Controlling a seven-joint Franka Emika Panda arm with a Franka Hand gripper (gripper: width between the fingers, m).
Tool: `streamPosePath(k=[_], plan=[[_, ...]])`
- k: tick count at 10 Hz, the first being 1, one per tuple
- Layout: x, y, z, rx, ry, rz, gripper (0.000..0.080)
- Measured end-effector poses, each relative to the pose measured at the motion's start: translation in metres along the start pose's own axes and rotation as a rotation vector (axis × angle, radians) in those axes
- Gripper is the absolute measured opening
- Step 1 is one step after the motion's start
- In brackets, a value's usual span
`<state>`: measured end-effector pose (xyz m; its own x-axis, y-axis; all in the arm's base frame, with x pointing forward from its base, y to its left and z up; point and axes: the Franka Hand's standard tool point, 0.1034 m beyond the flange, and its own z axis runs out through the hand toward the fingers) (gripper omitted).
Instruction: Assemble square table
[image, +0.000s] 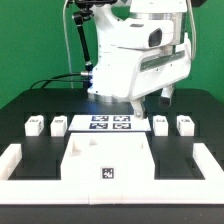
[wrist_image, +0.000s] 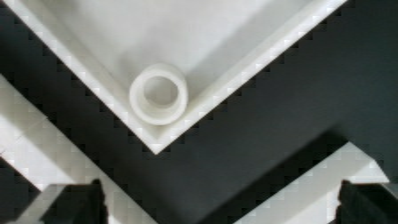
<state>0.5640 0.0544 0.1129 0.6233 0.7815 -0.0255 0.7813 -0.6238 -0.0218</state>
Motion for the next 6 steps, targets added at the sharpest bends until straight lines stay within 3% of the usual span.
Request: streamPosePath(k=[6], plan=[[0.0000, -0.0001, 0.0002, 0.000, 0.000, 0.000, 0.0650]])
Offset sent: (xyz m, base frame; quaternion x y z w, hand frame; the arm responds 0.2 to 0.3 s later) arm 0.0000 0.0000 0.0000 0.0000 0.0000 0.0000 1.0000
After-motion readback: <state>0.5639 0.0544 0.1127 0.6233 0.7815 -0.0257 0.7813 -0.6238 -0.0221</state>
